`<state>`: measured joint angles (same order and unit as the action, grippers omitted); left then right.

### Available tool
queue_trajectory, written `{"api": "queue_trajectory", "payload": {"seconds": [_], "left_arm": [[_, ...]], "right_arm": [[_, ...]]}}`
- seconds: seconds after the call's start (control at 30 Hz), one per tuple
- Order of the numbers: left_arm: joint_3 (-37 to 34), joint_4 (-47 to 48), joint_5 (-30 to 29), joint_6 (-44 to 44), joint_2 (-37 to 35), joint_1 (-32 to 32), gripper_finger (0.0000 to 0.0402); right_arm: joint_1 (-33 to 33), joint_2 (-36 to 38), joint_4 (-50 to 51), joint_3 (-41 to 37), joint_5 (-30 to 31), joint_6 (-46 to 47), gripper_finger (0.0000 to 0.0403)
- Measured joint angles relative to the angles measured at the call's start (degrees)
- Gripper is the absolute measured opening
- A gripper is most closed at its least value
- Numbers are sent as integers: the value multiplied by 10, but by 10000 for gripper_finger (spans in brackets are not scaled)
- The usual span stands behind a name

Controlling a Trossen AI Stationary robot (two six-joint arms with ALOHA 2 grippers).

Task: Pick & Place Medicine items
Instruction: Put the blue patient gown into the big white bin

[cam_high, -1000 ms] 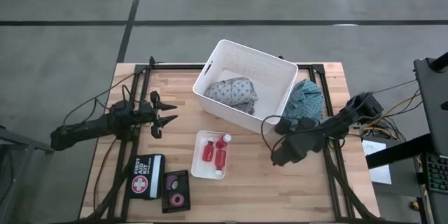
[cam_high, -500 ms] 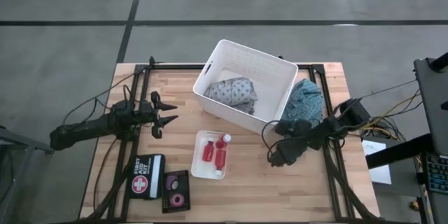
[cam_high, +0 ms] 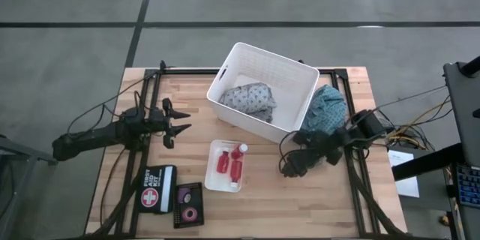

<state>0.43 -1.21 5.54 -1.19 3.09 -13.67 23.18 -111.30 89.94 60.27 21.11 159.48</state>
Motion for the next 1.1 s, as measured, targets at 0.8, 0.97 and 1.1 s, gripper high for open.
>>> {"api": "queue_trajectory", "payload": {"seconds": [0.8,0.97,1.1], "left_arm": [[0,0,0,0,1,0,184],[0,0,0,0,1,0,184],[0,0,0,0,1,0,184]], "right_arm": [[-6,-109,-56,-53,104,-39,396],[-6,-129,-88,-61,106,-43,396],[-6,-129,-102,-69,114,-43,396]]}}
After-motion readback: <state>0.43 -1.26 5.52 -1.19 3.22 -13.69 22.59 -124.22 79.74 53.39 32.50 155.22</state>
